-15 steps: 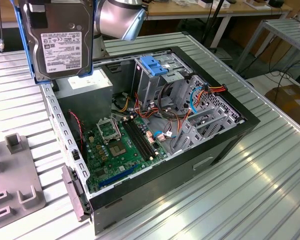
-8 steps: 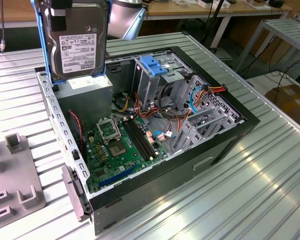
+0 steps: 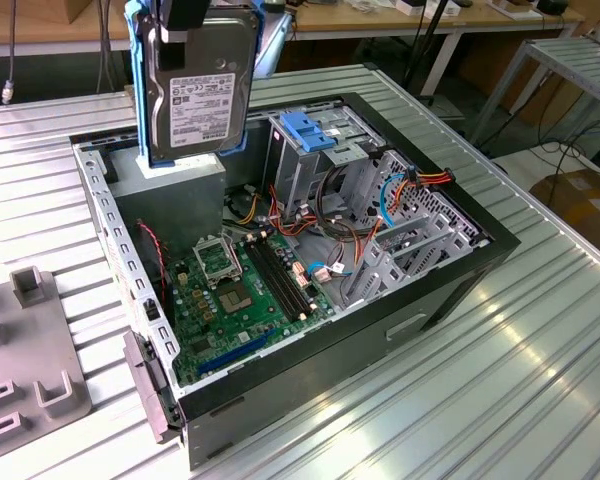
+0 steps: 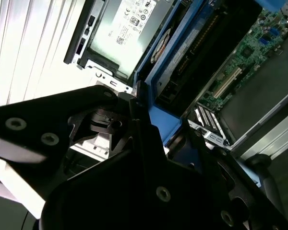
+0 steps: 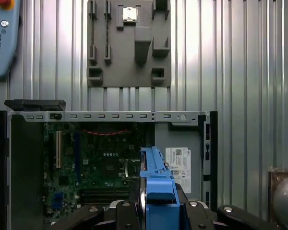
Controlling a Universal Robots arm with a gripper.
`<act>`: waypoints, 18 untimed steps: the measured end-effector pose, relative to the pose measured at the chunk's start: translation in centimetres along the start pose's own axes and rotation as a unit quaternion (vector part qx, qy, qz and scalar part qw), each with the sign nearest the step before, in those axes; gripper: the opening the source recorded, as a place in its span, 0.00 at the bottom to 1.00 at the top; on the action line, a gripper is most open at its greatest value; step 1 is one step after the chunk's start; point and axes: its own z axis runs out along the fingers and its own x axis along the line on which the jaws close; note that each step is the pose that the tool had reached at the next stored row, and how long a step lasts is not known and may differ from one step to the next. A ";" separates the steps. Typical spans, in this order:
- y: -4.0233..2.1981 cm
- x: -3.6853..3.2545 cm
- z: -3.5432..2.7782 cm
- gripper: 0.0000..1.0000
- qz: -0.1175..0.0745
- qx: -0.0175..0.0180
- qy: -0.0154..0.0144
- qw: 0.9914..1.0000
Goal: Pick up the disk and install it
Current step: 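Pick up the disk, then insert the disk into the insertion slot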
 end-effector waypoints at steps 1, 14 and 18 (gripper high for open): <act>-0.18 0.01 0.10 0.37 0.000 0.000 0.000 1.000; -2.90 0.08 0.82 0.37 0.001 0.002 0.001 1.000; -2.98 0.08 0.82 0.37 0.001 0.002 0.001 1.000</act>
